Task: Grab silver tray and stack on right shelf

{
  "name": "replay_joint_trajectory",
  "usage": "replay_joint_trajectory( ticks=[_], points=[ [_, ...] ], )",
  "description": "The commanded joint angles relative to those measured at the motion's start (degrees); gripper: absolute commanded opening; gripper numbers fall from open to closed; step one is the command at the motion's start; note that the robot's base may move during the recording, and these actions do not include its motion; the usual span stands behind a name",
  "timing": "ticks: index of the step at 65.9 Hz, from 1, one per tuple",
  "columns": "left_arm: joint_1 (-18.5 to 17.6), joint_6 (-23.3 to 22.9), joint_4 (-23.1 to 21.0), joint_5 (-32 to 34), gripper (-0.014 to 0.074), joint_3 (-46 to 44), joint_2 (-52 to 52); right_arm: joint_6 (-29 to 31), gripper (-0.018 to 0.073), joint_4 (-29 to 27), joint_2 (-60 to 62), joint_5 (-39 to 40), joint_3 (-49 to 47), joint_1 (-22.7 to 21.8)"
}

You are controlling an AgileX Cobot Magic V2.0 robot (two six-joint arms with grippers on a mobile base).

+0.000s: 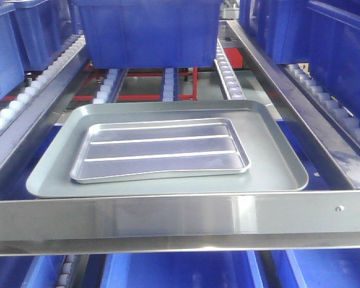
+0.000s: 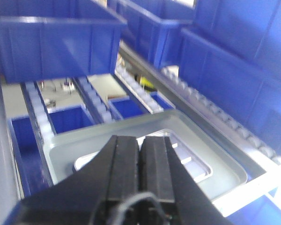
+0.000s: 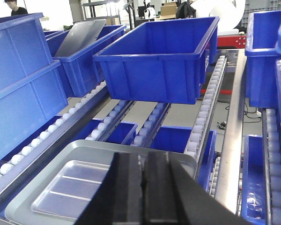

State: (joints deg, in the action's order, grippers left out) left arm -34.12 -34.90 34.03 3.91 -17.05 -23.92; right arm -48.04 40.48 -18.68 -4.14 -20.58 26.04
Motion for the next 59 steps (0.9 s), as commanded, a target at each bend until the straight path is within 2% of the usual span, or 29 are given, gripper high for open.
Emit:
replay_joint_trajectory(
  ticks=[1,10,41,48,52,55,59],
  points=[
    [-0.28,-0.32,0.75,3.9,-0.0091,-0.79,3.57,0.29,0.0056,1.13,0.55,3.44,-1.28,-0.04],
    [-0.28,-0.32,0.75,4.73,-0.0091,-0.82,7.36,0.29,0.0056,1.13,0.56,3.6,-1.28,-0.04],
    [-0.28,-0.32,0.75,5.52,-0.0091,-0.82,7.39,0.29,0.0056,1.13,0.56,3.49,-1.21,-0.04],
    [-0.28,-0.32,0.75,5.42,-0.0091,-0.82,7.39,0.57,0.0056,0.95,0.61,1.44,-0.84,-0.04],
    [-0.28,-0.32,0.75,5.42,-0.0091,-0.82,7.39,3.92,0.0056,-2.53,0.61,0.22,0.2,-0.16],
    [-0.28,-0.32,0.75,5.42,-0.0091,-0.82,7.39,10.32,0.0056,-7.99,0.63,-1.08,1.01,-0.72],
    [-0.28,-0.32,0.75,5.42,-0.0091,-0.82,7.39,21.8,0.0056,-18.04,1.05,-0.61,1.99,-2.68]
  ],
)
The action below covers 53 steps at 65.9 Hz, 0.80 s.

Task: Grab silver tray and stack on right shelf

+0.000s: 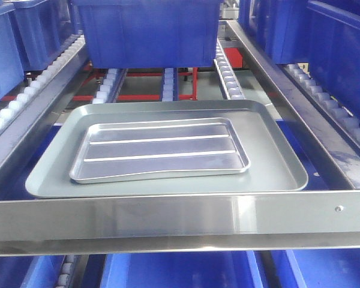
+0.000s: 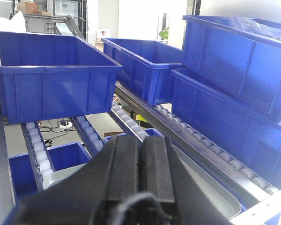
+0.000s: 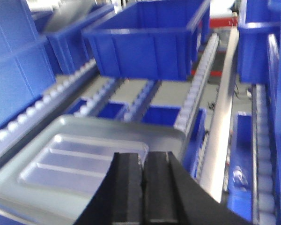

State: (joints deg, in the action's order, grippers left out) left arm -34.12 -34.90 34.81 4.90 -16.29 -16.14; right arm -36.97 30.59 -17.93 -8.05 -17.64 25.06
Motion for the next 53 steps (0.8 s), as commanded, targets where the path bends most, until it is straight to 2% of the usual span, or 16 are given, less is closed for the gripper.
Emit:
replay_joint_trajectory(
  ticks=[1,4,7,11,13,20,27,40,53],
  points=[
    [-0.28,-0.32,-0.02,4.43,-0.0091,-1.58,-0.39,14.5,0.0056,-10.06,0.45,3.53,-0.76,-2.22],
    [-0.28,-0.32,-0.02,4.43,-0.0091,-1.58,-0.39,23.61,0.0056,-18.66,1.45,5.1,0.16,-4.8],
    [-0.28,-0.32,-0.02,4.43,-0.0091,-1.58,-0.39,30.03,0.0056,-25.26,2.78,8.05,1.2,-7.97],
    [-0.28,-0.32,-0.02,4.43,-0.0091,-1.58,-0.39,33.91,0.0056,-30.59,4.89,12.66,3.78,-12.38],
    [-0.28,-0.32,-0.02,4.43,-0.0091,-1.58,-0.39,34.03,0.0056,-31.33,6.1,15.03,5.57,-14.53],
    [-0.28,-0.32,-0.02,4.43,-0.0091,-1.58,-0.39,32.91,0.0057,-31.82,11.21,20.11,12.43,-20.51],
    [-0.28,-0.32,-0.02,4.43,-0.0091,-1.58,-0.39,28.46,0.0057,-31.82,17.04,19.01,16.89,-23.58],
    [-0.28,-0.32,-0.02,4.43,-0.0091,-1.58,-0.39,28.07,0.0057,-28.73,19.59,16.43,19.34,-24.05],
    [-0.28,-0.32,-0.02,4.43,-0.0091,-1.58,-0.39,28.07,0.0057,-28.73,19.59,16.34,19.34,-24.05]
  ],
)
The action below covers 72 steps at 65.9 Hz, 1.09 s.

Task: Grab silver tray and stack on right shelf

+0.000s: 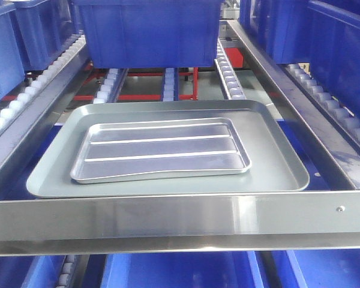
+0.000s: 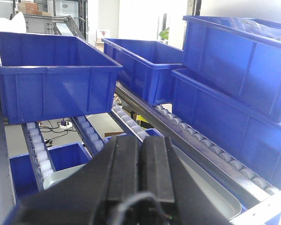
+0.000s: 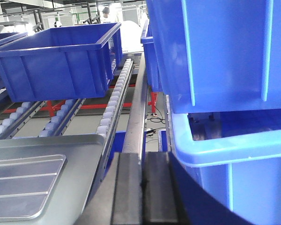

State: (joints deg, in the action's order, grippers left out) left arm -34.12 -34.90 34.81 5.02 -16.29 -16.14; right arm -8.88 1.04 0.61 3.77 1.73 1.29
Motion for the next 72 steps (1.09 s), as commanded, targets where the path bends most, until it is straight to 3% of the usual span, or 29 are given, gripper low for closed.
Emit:
replay_joint_trajectory(
  ticks=[1,35,37,39,42,45,48,56,62,72],
  points=[
    [-0.28,-0.32,-0.02,4.31,-0.0091,-1.58,-0.39,-0.02,0.0057,0.81,1.06,4.52,-0.03,-0.29],
    [-0.16,-0.04,-0.18,4.18,-0.0091,-0.29,-0.39,-0.02,0.0057,0.81,1.06,4.52,-0.03,-0.29],
    [0.07,1.71,-2.1,3.83,-0.0091,0.29,-0.39,-0.02,0.0057,0.81,1.06,4.52,-0.03,-0.29],
    [0.54,7.88,-7.13,2.39,-0.0091,0.74,-0.39,-0.02,0.0057,0.81,1.06,4.52,-0.03,-0.29],
    [1.56,22.96,-19.06,1.54,-0.0091,1.74,-0.18,-0.02,0.0057,0.81,1.06,4.52,-0.03,-0.29],
    [3.59,33.19,-26.56,3.33,-0.0091,2.69,0.38,-0.02,0.0057,0.81,1.06,4.52,-0.03,-0.29],
    [6.09,36.82,-29.08,5.98,-0.0091,3.73,1.83,-0.02,0.0057,0.81,1.06,4.52,-0.03,-0.29],
    [15.89,36.82,-33.31,5.84,-0.0091,7.1,7.27,-0.02,0.0057,0.81,1.06,4.52,-0.03,-0.29],
    [24.14,36.57,-33.9,8.44,-0.0091,12.32,11.8,-0.02,0.0057,0.81,1.06,4.52,-0.03,-0.29],
    [29.67,33.73,-36.24,8.78,-0.0091,18.33,17.76,-0.02,0.0057,0.81,1.06,4.52,-0.03,-0.29]
  ],
)
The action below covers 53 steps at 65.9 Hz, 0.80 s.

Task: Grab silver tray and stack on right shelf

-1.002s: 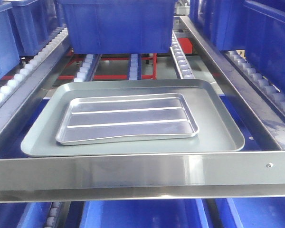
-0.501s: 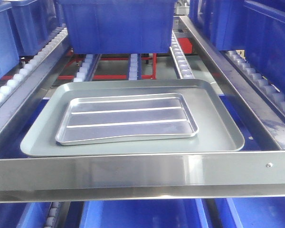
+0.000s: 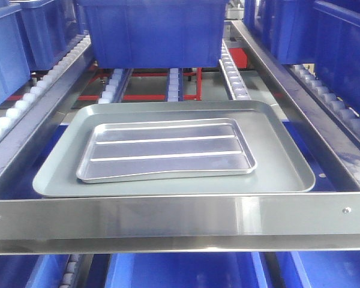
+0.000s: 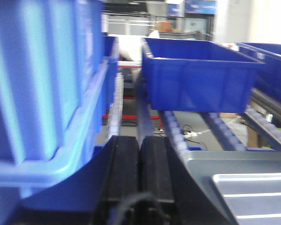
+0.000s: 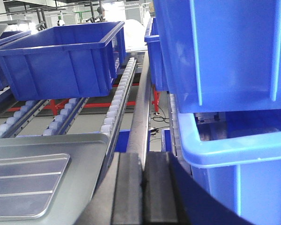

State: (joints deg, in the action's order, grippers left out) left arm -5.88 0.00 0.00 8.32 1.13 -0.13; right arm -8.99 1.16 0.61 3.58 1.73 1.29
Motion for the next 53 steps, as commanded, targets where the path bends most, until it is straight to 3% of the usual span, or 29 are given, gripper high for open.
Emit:
replay_joint_trajectory(
  ticks=[1,10,27,53],
  points=[
    [1.43,-1.18,-1.63,5.8,-0.0091,1.26,1.62,0.1,0.0057,0.69,1.06,4.71,-0.03,-0.29],
    [0.46,-1.18,-4.82,1.18,-0.0091,2.09,1.2,0.1,0.0057,0.69,1.06,4.71,-0.03,-0.29],
    [-0.18,-0.96,-3.44,-2.14,-0.0091,2.09,1.2,0.1,0.0057,0.69,1.06,4.71,-0.03,-0.29],
    [-0.18,-0.96,-3.44,-1.06,-0.0091,2.09,1.2,0.1,0.0057,0.69,1.06,4.71,-0.03,-0.29]
  ],
)
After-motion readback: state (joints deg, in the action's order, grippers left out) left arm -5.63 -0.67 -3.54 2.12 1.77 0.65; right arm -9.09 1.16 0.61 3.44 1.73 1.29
